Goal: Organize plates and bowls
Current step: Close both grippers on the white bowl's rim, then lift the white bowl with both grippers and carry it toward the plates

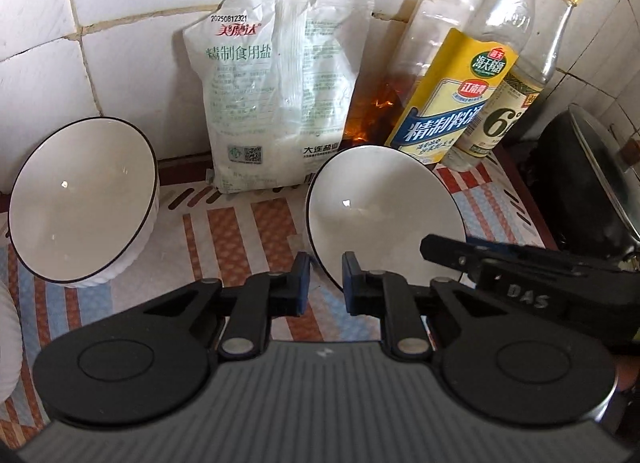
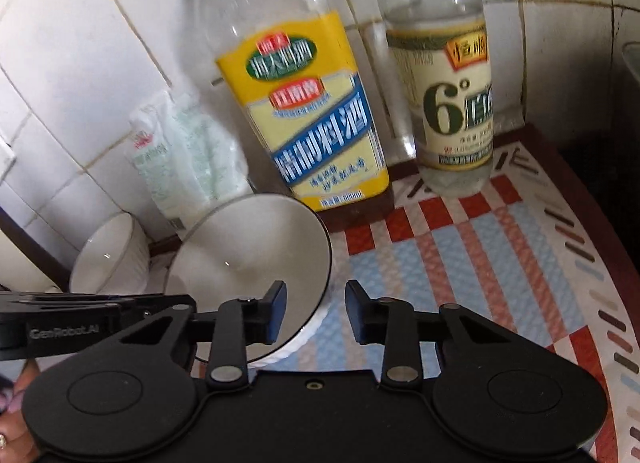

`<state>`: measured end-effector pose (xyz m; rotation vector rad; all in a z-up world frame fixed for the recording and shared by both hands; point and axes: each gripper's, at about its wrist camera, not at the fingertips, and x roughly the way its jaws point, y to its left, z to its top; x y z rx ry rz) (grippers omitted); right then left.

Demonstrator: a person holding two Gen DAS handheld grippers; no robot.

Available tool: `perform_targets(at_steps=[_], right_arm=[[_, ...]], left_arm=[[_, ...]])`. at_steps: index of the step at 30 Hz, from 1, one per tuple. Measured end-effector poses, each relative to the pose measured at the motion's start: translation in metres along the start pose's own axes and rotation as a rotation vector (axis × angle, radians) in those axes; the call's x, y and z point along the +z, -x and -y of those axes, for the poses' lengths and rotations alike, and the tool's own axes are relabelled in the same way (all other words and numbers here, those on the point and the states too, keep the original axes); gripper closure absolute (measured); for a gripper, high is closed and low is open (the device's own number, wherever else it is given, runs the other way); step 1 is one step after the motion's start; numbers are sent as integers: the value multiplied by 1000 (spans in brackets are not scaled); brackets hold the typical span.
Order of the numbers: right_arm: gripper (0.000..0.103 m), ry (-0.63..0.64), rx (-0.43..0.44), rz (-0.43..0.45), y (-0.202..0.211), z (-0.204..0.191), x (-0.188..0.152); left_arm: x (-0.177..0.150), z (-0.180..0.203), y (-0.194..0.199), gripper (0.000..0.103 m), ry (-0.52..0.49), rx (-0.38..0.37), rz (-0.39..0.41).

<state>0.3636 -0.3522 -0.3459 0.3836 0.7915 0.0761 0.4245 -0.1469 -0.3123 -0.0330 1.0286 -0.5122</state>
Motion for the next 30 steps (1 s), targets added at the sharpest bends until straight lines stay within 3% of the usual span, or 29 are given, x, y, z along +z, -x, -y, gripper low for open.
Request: perform_targets(at_steps=[5,14,18,30], right_arm=[[85,-33,-66,26,7,-5,-4],[86,-22,-64,6,56,-12,-22],[86,-12,-62,40,83,-20,-37],[85,2,-82,24,143,-34,-95]], left_arm=[[-3,9,10,87,2,-24,-4],[-28,31,59,87,-103,-41,-2],[-44,46,86,87,-170,-25,17],[-102,57,114,87,-104,-51,-123]])
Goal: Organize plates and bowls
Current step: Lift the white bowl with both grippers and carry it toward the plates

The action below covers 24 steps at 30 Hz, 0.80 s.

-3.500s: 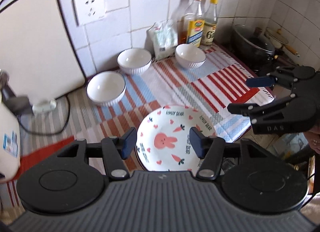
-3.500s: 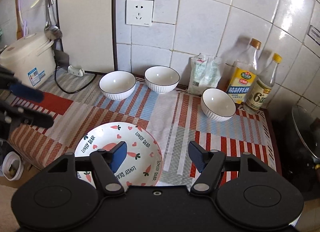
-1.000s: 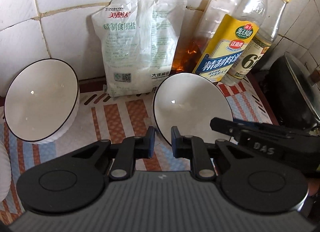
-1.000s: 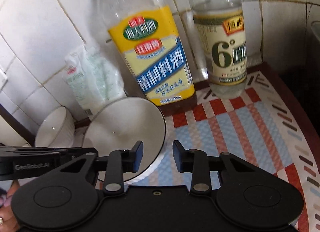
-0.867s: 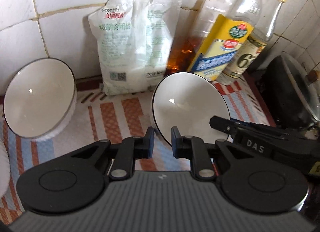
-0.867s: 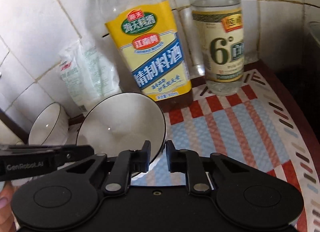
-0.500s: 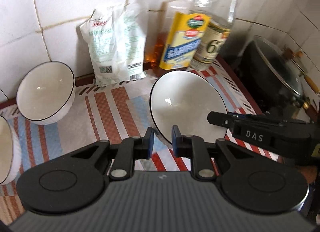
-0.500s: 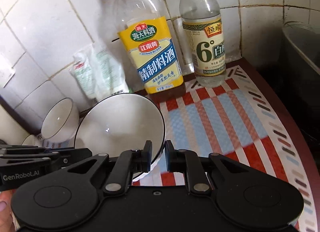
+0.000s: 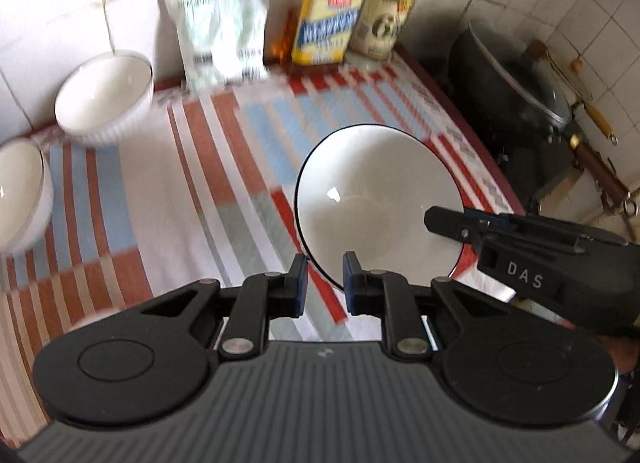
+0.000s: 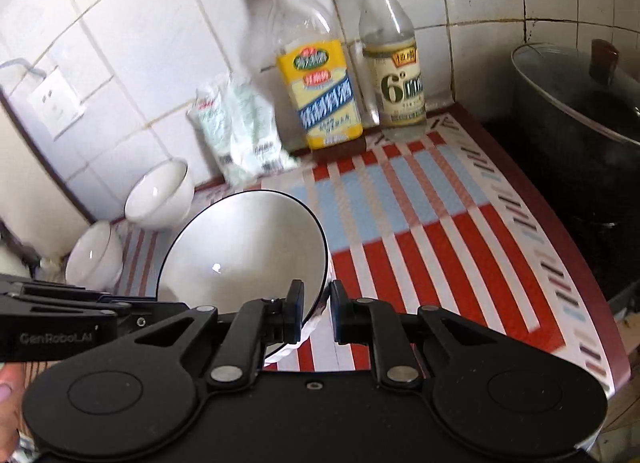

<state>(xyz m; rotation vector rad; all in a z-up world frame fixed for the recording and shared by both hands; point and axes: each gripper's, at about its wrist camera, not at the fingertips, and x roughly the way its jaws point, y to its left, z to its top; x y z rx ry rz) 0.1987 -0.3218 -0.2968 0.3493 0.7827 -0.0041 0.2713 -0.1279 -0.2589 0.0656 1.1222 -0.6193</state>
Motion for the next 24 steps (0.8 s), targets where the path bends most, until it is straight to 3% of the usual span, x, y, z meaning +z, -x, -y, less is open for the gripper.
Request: perform_targets(at_steps=[7,19,24], right_arm=[[85,-6,-2,-41,0,7,-27],[86,42,-34,-93,-15,15,-50],[86,-17,-32,-91,-16,20,-54]], left_arm=[[-25,7,-10,87,2,16,-37],[-38,6,-29,87,18,2,-69],[-39,8,-29,87,25,10,-65]])
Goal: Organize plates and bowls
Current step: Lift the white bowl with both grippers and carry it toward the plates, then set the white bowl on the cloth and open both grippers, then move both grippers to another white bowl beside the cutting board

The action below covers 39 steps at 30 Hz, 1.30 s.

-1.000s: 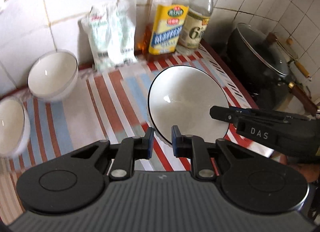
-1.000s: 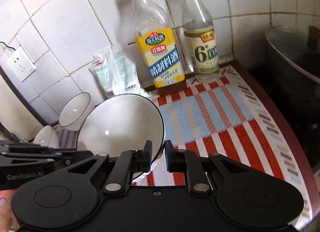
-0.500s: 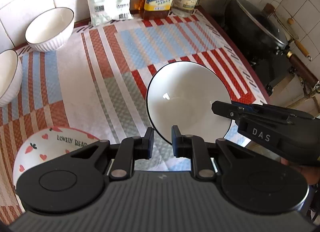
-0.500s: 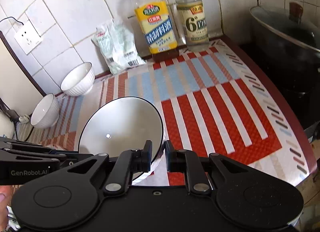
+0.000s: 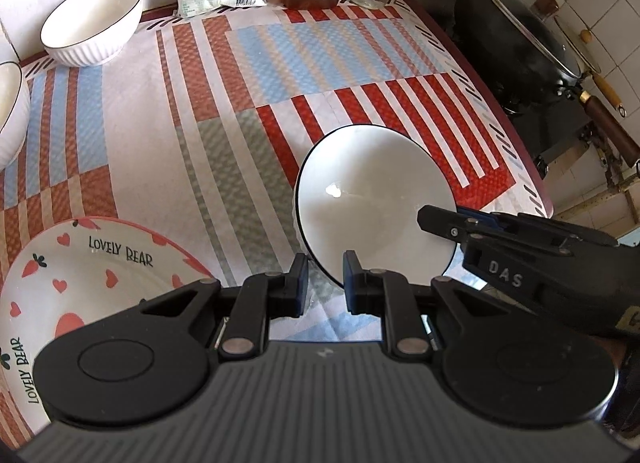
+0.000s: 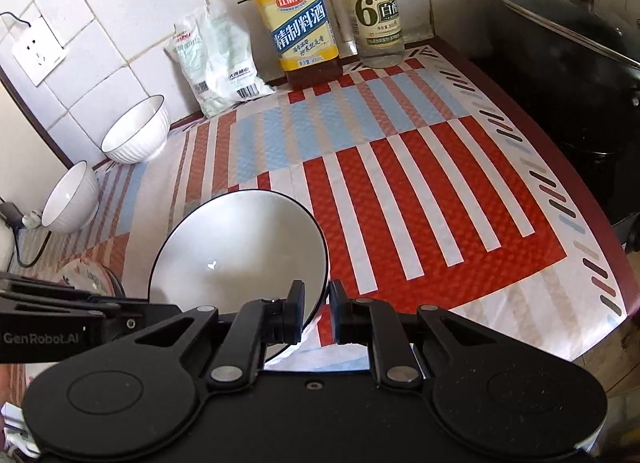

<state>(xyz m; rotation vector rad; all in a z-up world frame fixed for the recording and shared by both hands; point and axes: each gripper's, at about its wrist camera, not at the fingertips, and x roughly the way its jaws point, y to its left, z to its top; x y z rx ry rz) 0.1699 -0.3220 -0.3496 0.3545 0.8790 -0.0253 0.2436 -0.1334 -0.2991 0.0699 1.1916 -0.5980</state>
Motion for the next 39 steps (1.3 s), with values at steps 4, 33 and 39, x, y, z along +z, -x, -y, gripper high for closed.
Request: perform_targets(at_steps=[4,33,39], right_arm=[[84,32,-15,0,-2,-5,-2],[39,143,-68,164,97,-60,2],[39,146,-12,182,104,-94,2]], left_arm=[[2,0,-2,87,-8,18,-2],[-36,-47,117,55,-66,30,70],[-37,-77,147,50,-53,40,121]])
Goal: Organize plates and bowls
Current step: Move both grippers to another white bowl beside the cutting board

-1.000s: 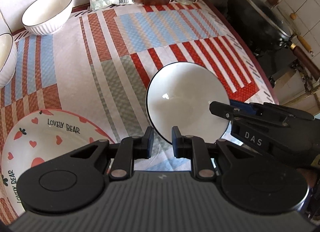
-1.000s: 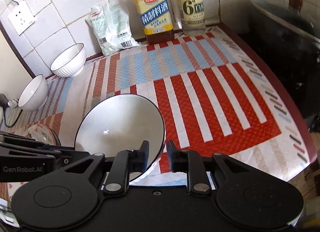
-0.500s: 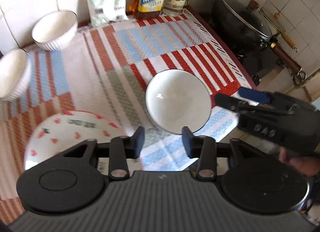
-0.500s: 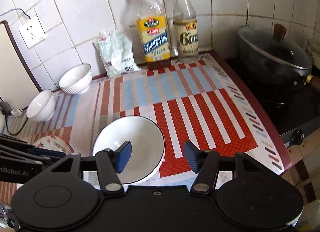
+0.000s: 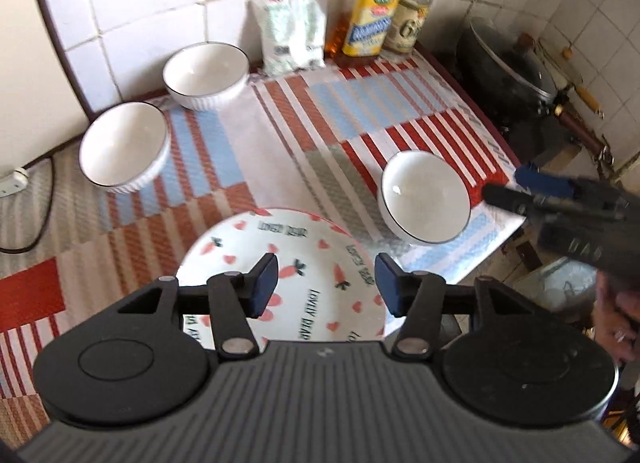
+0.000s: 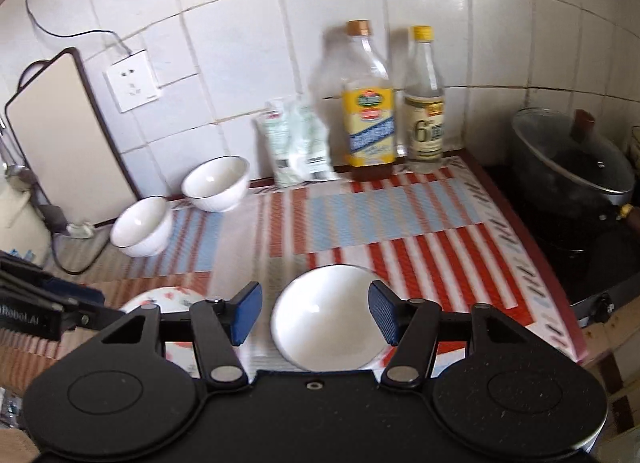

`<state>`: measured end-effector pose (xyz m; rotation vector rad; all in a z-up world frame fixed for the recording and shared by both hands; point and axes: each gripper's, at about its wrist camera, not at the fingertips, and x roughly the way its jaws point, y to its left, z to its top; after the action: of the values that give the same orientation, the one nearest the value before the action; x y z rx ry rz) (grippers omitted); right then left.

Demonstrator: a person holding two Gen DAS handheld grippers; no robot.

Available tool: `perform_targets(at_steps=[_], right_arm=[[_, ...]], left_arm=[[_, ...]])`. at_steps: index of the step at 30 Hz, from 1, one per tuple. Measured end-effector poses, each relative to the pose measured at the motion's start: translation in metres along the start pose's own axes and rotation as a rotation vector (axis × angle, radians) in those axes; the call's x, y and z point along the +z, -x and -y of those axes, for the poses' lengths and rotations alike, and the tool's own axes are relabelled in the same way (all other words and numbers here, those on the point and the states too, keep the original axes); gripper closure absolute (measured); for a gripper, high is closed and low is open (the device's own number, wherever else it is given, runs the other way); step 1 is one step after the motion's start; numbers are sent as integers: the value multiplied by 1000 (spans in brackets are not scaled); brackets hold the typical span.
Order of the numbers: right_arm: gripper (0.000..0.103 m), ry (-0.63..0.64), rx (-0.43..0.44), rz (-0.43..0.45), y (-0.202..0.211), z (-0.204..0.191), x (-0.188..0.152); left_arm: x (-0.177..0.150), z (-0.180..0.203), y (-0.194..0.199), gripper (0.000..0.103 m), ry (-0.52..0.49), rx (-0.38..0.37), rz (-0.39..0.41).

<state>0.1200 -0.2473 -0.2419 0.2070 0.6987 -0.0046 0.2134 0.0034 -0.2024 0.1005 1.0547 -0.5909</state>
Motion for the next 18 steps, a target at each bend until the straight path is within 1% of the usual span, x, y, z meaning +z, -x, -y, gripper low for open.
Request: perform_targets(at_steps=[3,8,10,15,18], right_arm=[[39,17,36,1,-5,-23,1],[39,85,72,19,-10,-70,8],[38,108,87,27,-12,-87,14],[37,163,85,55,-20,-118,33],[37,164,122,49,-30,-132,44]], left_arm=[[5,-16,12,49,1,5,15],[14,-35,35,45,-44,52,56],[19,-46,42,44,-47,71,71],[28,-91,55,42,-8,72,116],[31,-123,52,42,18,82,105]])
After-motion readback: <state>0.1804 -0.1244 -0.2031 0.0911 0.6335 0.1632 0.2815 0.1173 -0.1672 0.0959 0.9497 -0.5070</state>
